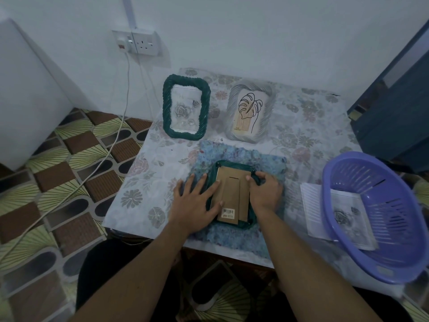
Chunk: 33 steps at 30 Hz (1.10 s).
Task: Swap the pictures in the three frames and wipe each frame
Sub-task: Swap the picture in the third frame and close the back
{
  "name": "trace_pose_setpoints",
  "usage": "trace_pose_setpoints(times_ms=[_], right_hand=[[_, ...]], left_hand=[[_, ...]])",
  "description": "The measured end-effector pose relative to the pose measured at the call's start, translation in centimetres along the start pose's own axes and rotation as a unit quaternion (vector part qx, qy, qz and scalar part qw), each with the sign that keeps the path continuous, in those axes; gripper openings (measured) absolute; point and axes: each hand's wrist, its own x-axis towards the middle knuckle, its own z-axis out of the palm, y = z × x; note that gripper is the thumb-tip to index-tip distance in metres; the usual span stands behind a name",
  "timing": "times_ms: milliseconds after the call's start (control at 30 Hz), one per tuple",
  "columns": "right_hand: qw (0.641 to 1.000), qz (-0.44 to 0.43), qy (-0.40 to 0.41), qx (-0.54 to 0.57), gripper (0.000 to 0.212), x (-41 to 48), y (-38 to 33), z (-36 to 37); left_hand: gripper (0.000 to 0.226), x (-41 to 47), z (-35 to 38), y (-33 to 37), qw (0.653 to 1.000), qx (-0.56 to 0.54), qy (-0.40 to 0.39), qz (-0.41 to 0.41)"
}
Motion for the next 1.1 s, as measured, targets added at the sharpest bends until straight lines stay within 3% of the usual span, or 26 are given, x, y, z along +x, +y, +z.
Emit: trace_pose_setpoints(times_ms=[400,833,1100], right_hand=[[0.989,0.113,-0.017,0.093,0.029,0.8,-1.2,-0.4],[0.992,0.103,-0.031,0.074,0.026,0.9,-1.2,-0.7],[0.996,0.074,-0.027,0.047,0.008,0.5,-0.9,0.1]], left_hand=[[0.067,0.0,0.0,0.0,1.000,-0.009,0.009,0.000],[0.066,-0.1,0.0,0.0,1.000,-0.005,0.010,0.000],[0.065,-0.1,-0.1,0.0,1.000,-0.015,0.012,0.000]])
